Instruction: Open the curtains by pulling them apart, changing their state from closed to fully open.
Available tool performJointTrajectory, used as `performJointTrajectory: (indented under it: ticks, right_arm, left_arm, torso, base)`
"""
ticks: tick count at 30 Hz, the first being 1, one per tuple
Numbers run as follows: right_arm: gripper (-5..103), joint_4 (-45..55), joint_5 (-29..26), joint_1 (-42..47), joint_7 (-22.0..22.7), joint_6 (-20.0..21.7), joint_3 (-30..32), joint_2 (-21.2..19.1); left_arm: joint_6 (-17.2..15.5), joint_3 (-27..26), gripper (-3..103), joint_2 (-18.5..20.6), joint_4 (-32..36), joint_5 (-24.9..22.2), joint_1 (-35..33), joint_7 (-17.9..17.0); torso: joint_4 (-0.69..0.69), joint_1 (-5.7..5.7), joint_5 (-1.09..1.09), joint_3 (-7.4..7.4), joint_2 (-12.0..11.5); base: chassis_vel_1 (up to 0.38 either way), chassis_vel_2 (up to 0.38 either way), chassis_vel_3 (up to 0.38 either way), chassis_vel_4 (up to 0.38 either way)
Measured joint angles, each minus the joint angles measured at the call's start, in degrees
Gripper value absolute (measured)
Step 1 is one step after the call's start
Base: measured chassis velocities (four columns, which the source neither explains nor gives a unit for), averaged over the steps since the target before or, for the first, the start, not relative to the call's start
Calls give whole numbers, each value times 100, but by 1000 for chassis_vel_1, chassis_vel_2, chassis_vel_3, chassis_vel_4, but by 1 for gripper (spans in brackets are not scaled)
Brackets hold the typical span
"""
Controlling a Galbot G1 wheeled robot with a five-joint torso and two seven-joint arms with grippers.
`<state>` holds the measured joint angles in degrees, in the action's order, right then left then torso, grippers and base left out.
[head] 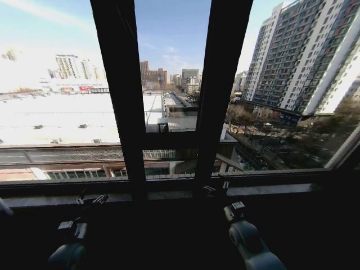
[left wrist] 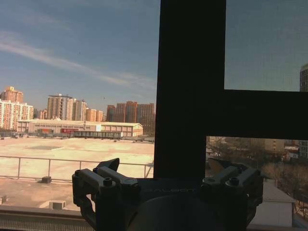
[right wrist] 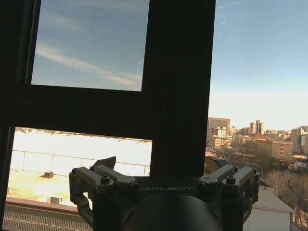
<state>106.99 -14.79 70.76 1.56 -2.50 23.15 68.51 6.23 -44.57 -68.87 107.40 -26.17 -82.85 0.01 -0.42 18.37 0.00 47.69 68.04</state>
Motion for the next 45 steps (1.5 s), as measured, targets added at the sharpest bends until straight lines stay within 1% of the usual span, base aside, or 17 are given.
performJointTrajectory:
  ticks: [4, 6, 9, 14, 16, 19, 20, 22, 24, 26, 29, 31, 36, 45]
  right_arm:
    - [100, 0, 0, 0, 0, 0, 0, 0]
    - [100, 0, 0, 0, 0, 0, 0, 0]
    - [100, 0, 0, 0, 0, 0, 0, 0]
    - [100, 0, 0, 0, 0, 0, 2, -1]
    - [100, 0, 0, 0, 0, 0, 2, -1]
    - [100, 0, 0, 0, 0, 0, 2, -1]
    - [100, 0, 0, 0, 1, 0, 2, -1]
    - [100, 0, 0, 0, 0, 0, -1, 1]
    - [100, 1, 0, 0, 0, 0, -2, 1]
    - [100, 0, 0, 0, 0, 0, -2, 2]
    - [100, 1, 0, 0, 0, 0, -2, 2]
    - [100, 0, 0, 0, 0, 0, -2, 1]
    - [100, 0, 0, 0, 0, 0, -1, 0]
    - [100, 0, 0, 0, 0, 0, 0, 0]
  left_arm:
    - [1, 0, 100, 0, 0, 0, 0, 0]
    - [1, 0, 100, 0, 0, 0, 0, 0]
    - [1, 0, 100, 0, 0, 0, 0, 1]
    - [1, 1, 100, -1, 0, 0, 0, 2]
    - [1, 2, 100, -1, 1, 0, 0, 3]
    - [1, 2, 100, -1, 1, 0, 0, 3]
    - [1, 1, 100, 0, 1, 1, 0, 3]
    - [1, -1, 100, 1, -1, 0, 0, 1]
    - [1, -2, 100, 2, -2, 0, 0, 0]
    - [1, -5, 100, 2, -2, 1, 0, -4]
    - [1, -5, 100, 2, -2, 0, 0, -4]
    - [1, -4, 100, 2, -2, 1, 0, -4]
    - [2, -1, 100, 1, -1, 1, 0, -3]
    - [1, 0, 100, 1, 0, 1, 0, -3]
  torso:
    - [-1, 0, 1, 0, 0]
    - [2, -1, -2, 0, 0]
    - [-2, -1, 0, 0, 0]
    - [-1, -1, 0, 0, 0]
    - [-1, -1, 5, 0, 0]
    - [-1, -1, 5, 0, 0]
    - [-2, -1, 2, 0, 0]
    - [3, -1, -7, 0, 0]
    - [4, -1, -7, 0, 0]
    - [3, -1, -1, 0, 0]
    - [-1, 0, -2, 0, 0]
    - [-1, 1, 3, 1, 0]
    - [0, 1, 1, 1, -1]
    - [0, 0, 0, 0, 0]
  base:
    - [-353, -357, 362, 361]
    - [-359, -363, 374, 359]
    - [-330, -343, 316, 354]
    - [-268, -259, 268, 280]
    - [-99, -138, 151, 91]
    - [-5, -63, 56, 17]
    - [0, 0, 0, 0]
    - [0, 0, 0, 0]
    - [21, 35, -17, -18]
    - [43, 60, -51, -34]
    - [15, 7, -34, -14]
    - [0, -19, -2, 40]
    - [35, -113, -19, 135]
    - [162, -227, -184, 227]
